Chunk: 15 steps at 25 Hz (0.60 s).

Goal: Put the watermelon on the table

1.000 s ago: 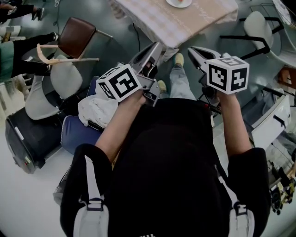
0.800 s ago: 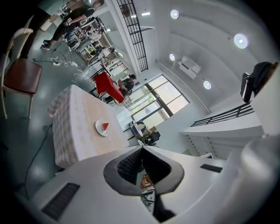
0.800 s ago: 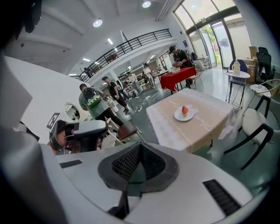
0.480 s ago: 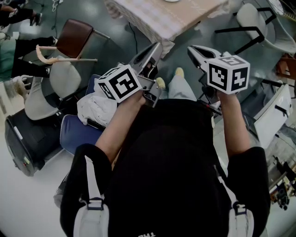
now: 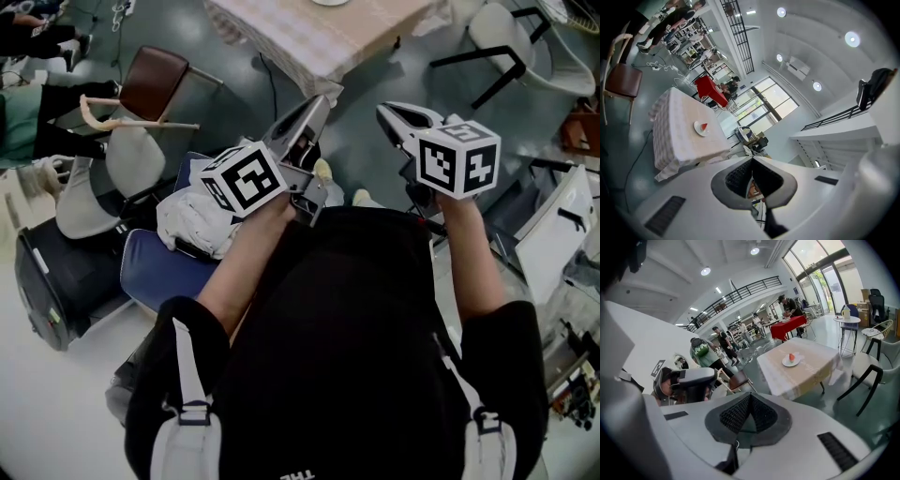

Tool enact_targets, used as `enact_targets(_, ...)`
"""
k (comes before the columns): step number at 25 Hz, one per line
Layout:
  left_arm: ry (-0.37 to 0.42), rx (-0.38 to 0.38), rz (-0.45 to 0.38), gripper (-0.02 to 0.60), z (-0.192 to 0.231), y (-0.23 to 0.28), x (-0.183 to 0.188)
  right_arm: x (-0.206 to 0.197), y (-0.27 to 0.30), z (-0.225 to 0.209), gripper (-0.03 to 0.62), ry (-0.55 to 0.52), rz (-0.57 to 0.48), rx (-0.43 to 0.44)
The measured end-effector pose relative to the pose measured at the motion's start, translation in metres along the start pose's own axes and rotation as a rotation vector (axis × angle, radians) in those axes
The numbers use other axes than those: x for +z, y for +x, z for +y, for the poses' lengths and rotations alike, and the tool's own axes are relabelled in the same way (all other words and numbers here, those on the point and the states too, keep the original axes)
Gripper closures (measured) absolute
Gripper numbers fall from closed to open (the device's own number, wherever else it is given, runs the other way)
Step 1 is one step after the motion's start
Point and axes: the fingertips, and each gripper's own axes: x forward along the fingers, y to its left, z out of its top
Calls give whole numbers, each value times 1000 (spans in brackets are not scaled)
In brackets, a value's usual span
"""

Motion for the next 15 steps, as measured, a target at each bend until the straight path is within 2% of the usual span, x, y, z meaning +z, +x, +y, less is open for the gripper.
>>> enact_targets(10,32,-17,-15,569,-51,-12,-39,-24,-60,7,583,-28,-45,20)
enact_targets(15,22,-24,-39,569,-66,-28,-53,-35,-84,18,583,-43,-79,40)
